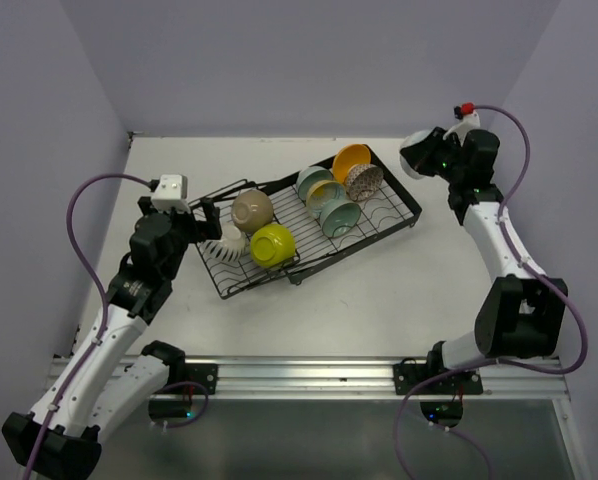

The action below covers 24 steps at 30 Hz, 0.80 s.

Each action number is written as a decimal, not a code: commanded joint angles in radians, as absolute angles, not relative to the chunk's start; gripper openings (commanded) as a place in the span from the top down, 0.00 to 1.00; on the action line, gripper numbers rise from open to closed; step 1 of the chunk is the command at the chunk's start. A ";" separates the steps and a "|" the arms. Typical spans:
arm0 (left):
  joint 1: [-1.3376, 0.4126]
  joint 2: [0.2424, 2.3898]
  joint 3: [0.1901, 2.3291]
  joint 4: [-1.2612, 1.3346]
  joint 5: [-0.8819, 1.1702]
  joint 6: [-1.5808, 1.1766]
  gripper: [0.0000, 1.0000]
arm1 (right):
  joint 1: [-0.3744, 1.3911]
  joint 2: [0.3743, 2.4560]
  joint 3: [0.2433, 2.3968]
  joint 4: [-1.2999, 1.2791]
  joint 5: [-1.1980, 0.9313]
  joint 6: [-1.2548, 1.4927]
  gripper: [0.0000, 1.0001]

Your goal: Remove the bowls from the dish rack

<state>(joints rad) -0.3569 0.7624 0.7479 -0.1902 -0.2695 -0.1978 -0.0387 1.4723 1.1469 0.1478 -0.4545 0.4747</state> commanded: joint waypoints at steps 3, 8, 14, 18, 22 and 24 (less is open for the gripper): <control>-0.365 0.738 0.769 -0.175 -0.275 -0.187 0.00 | -0.041 1.520 1.359 -0.369 -0.146 0.270 1.00; -0.365 0.726 0.769 -0.173 -0.268 -0.189 0.00 | -0.048 1.641 1.494 -0.541 -0.017 0.249 1.00; -0.371 0.707 0.767 -0.173 -0.273 -0.189 0.00 | -0.064 1.796 1.641 -0.635 0.078 0.222 1.00; -0.376 0.704 0.769 -0.173 -0.272 -0.189 0.00 | -0.075 1.893 1.726 -0.653 0.091 0.219 1.00; -0.379 0.706 0.770 -0.172 -0.273 -0.187 0.00 | -0.084 2.014 1.834 -0.687 0.081 0.219 1.00; -0.379 0.710 0.770 -0.172 -0.275 -0.187 0.00 | -0.089 2.084 1.891 -0.698 0.078 0.218 1.00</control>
